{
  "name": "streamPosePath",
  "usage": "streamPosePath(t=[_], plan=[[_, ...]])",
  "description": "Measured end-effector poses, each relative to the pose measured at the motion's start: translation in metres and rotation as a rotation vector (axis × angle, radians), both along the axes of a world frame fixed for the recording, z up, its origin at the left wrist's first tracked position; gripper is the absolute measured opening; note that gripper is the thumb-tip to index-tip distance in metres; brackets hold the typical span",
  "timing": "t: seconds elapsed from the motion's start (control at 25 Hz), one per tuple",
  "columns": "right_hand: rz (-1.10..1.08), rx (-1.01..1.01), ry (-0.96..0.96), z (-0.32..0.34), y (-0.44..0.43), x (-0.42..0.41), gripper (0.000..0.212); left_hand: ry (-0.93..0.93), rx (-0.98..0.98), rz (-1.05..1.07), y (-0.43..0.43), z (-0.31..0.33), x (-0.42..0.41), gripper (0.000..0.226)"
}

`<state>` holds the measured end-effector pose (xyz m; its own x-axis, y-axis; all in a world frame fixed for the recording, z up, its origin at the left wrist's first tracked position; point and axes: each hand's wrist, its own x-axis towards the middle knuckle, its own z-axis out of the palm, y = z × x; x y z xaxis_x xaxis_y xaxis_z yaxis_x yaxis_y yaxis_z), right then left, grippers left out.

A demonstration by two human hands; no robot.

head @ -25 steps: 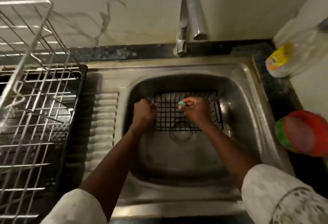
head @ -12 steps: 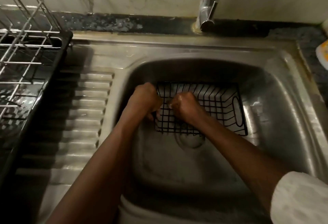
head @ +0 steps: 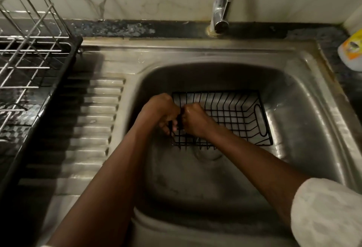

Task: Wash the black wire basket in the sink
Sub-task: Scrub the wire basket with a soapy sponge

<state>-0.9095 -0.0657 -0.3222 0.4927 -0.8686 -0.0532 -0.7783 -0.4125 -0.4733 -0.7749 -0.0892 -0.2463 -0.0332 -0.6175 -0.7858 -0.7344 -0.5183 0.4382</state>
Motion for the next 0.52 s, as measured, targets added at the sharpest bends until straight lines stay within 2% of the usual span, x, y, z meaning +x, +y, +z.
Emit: streamPosePath(t=[0.16, 0.24, 0.32, 0.4, 0.48, 0.52], plan=[[-0.024, -0.072, 0.131, -0.001, -0.015, -0.019, 0.034, 0.061, 0.007, 0.048, 0.007, 0.009, -0.011, 0.033], [-0.107, -0.071, 0.206, -0.001, -0.008, -0.036, 0.027, 0.062, 0.013, 0.069, 0.008, 0.011, -0.015, 0.034], [-0.299, -0.063, 0.255, 0.003, 0.007, -0.068, 0.017, 0.052, 0.036, 0.063, 0.008, 0.013, -0.015, 0.034], [-0.435, -0.033, 0.253, 0.006, 0.015, -0.095, 0.017, 0.045, 0.057, 0.045, 0.007, 0.013, -0.014, 0.035], [-0.465, -0.013, 0.316, 0.009, 0.009, -0.088, 0.009, 0.038, 0.061, 0.030, 0.006, 0.012, -0.015, 0.036], [-0.412, -0.015, 0.320, 0.009, 0.002, -0.074, 0.009, 0.033, 0.054, 0.024, 0.007, 0.011, -0.016, 0.036]])
